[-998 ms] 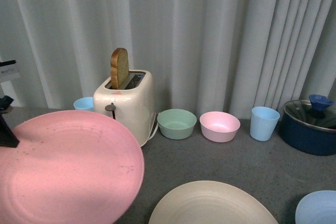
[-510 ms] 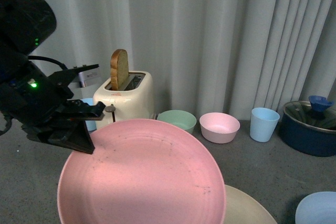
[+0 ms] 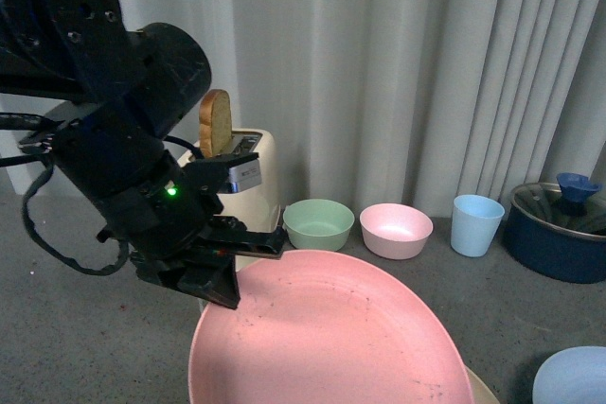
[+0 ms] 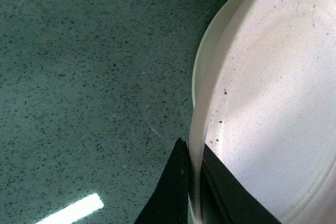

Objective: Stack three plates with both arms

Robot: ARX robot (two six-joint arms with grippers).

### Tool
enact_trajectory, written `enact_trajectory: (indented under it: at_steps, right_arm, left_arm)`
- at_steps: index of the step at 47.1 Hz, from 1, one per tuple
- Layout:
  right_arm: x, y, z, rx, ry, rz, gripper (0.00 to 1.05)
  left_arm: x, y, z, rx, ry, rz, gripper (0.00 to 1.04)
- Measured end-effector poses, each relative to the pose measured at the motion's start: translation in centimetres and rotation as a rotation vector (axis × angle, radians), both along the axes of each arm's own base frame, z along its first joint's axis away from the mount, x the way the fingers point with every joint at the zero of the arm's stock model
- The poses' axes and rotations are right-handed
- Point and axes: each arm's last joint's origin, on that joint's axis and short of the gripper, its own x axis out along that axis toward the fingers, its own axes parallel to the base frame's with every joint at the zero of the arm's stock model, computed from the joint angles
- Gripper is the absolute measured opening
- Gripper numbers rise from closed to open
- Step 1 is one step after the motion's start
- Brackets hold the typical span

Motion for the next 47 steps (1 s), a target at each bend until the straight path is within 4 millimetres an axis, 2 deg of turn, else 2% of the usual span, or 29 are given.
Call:
enact_trajectory:
  at_steps: [10, 21, 47]
  right_arm:
    - [0.0, 0.0, 0.0, 0.000, 0.000, 0.000, 0.97]
    - [0.0, 0.0, 0.0, 0.000, 0.000, 0.000, 0.97]
    - [0.0, 0.0, 0.0, 0.000, 0.000, 0.000, 0.97]
  left_arm:
    - [0.3, -2.6, -0.4, 0.001, 0.001, -0.040, 0.04]
    - [0.4, -4.2, -1.5, 0.015, 0.005, -0.061, 0.04]
    - [1.6, -4.9, -3.6, 0.042, 0.019, -0.058, 0.04]
